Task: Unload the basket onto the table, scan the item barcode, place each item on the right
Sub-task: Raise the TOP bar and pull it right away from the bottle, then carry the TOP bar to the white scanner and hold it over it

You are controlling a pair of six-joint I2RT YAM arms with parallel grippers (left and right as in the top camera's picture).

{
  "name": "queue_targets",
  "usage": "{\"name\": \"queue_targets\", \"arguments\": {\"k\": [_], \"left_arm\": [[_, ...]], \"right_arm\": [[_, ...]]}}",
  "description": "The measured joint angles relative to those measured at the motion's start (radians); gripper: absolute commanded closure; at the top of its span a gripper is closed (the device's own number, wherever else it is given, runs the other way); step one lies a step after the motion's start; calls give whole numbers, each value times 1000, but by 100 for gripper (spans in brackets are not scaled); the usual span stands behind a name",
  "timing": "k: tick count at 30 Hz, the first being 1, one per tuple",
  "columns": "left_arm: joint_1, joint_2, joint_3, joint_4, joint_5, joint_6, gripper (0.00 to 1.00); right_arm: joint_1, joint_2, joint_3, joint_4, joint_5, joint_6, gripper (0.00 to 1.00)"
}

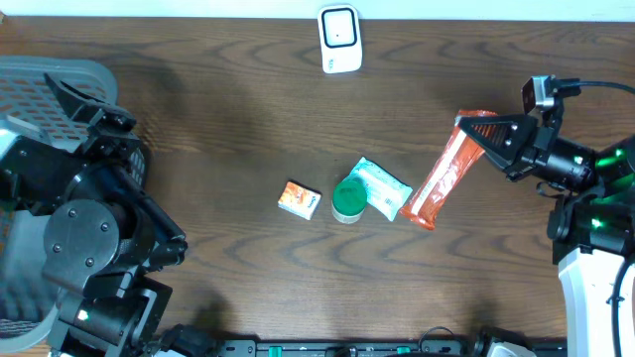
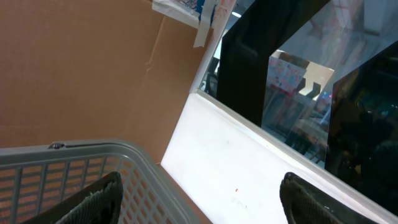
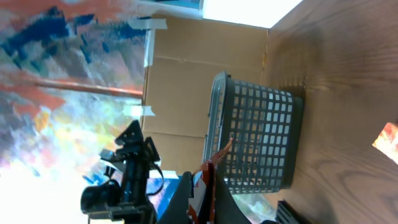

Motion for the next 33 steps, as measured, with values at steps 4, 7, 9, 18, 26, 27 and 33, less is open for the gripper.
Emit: {"name": "queue_targets", "arguments": {"k": [4,7,9,18,26,27,33], "left_arm": [[0,0,0,0,0,0,19],[0,0,0,0,0,0,19],[0,0,0,0,0,0,19],[0,0,0,0,0,0,19],[0,0,0,1,0,0,19],[0,0,0,0,0,0,19],[1,0,0,0,0,0,19]], "right_arm": [[7,11,0,22,42,-53,98],[43,16,0,28,101,-138,99],[79,18,0,29,155,-209,98],[308,182,121,-185,425,-571,98],[463,484,559,-637,850,-939,99],[483,519,627,-676,922,-983,99],[562,680,861,-699,1252,-1183,99]]}}
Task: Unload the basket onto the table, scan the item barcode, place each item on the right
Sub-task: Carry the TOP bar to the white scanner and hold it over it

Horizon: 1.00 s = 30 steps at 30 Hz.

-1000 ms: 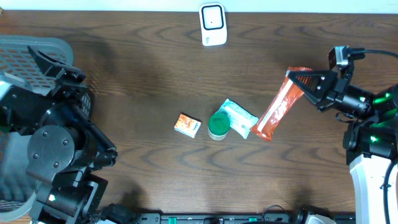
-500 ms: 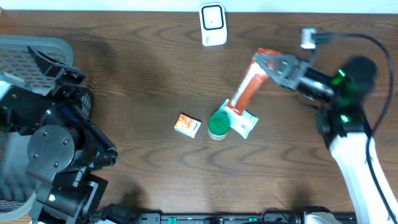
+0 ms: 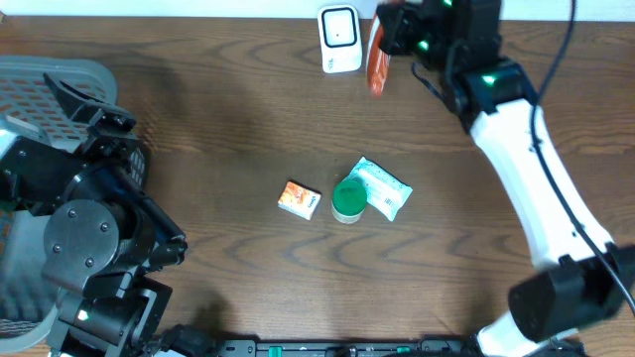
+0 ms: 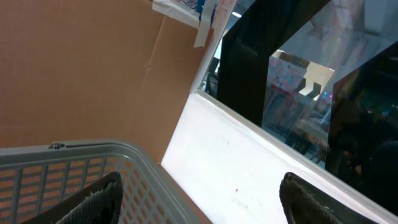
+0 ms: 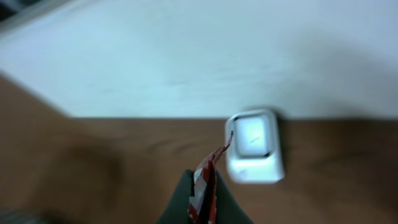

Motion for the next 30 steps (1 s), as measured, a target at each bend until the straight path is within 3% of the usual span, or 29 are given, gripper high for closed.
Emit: {"name": "queue_targets", "arguments": {"k": [8,18,30], "left_arm": [[0,0,0,0,0,0,19],[0,0,0,0,0,0,19],[0,0,0,0,0,0,19]], "right_arm": [[61,203,69,139,300,-197,99],[92,287,71,397,444,-374,99],[163,486,220,486,573,-830,99]]}}
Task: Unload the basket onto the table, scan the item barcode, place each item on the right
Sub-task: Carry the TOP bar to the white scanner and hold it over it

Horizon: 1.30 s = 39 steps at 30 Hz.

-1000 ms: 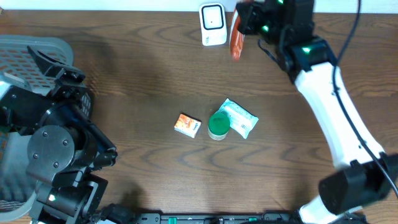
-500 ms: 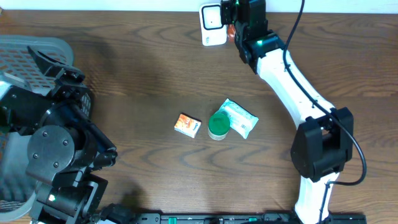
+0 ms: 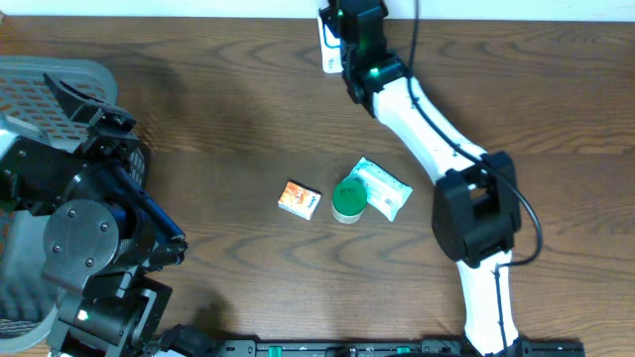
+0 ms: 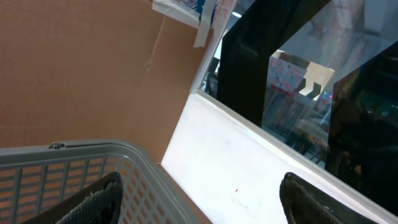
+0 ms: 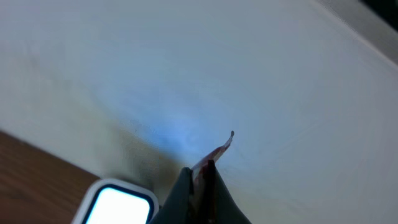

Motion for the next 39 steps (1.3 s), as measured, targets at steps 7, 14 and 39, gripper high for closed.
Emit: {"name": "queue_targets", "arguments": {"k": [7,14,39], "left_arm": [[0,0,0,3,0,0,18],[0,4,0,3,0,0,19],[0,39,0,-39,0,0,19]], "right_arm": [[9,136,117,50,60,-256,99],[8,169,142,117,73,-481,99],[7,412,182,183,-28,-769,99]]}}
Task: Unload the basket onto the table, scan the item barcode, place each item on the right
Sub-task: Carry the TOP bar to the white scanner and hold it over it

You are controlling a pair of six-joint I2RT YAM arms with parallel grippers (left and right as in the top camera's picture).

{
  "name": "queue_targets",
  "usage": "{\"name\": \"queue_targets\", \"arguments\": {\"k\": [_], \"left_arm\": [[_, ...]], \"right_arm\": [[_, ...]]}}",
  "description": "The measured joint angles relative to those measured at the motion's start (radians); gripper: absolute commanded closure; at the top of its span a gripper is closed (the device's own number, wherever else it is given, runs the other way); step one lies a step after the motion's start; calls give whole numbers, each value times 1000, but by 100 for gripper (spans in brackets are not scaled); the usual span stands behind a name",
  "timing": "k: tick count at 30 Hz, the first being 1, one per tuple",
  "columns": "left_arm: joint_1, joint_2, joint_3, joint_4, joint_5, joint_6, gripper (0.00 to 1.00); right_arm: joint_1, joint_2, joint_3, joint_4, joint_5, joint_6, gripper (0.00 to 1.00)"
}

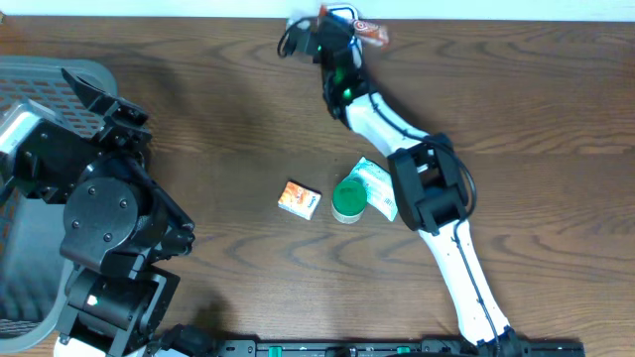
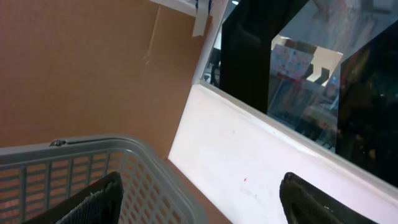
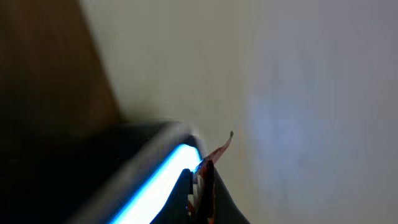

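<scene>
My right gripper (image 1: 337, 28) is at the table's far edge, shut on a thin orange snack packet (image 1: 369, 32) whose end pokes out to the right. In the right wrist view the packet's edge (image 3: 208, 171) is pinched between the dark fingers (image 3: 219, 202), right beside the scanner's glowing blue-white face (image 3: 158, 183). From overhead the arm hides the scanner. My left gripper (image 1: 104, 104) is up over the grey basket (image 1: 40, 79); its fingertips (image 2: 93, 199) are spread wide with nothing between them.
Mid-table lie a small orange box (image 1: 299, 199), a green round tub (image 1: 348, 200) and a white-green pouch (image 1: 382, 188). The right arm's white links (image 1: 437, 198) stretch across the table's right half. A white wall (image 3: 311, 93) is behind the scanner.
The right gripper has turned and shifted left over the scanner; the packet's end now shows to its right and the scanner's lit face fills the wrist view's lower left. The left arm shifted slightly.
The right gripper first held the orange packet up at the table's right side. Then it was at the far edge just right of the white scanner, then over the scanner, and now holds the packet against its glowing face. The items mid-table stayed put.
</scene>
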Motion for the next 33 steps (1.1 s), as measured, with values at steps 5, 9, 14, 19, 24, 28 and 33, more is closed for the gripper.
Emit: {"name": "queue_targets", "arguments": {"k": [5,9,14,19,24,28,33], "left_arm": [[0,0,0,-36,0,0,19],[0,0,0,-39,0,0,19],[0,0,0,-48,0,0,19],[0,0,0,-52,0,0,19],[0,0,0,-52,0,0,19],[0,0,0,-52,0,0,19],[0,0,0,-51,0,0,19]], "right_arm": [[23,6,5,-23,-11,-45,99],[38,6,6,-34,-18,-74,99],[55,6,6,-27,-35,-89,99],[63,6,6,-26,-53,-93,99],[76,6,6,-48,-66,-93,99],[96,-1,7,-118,-77,-66,99],[134,-65,8,-412,-64,37,99]]}}
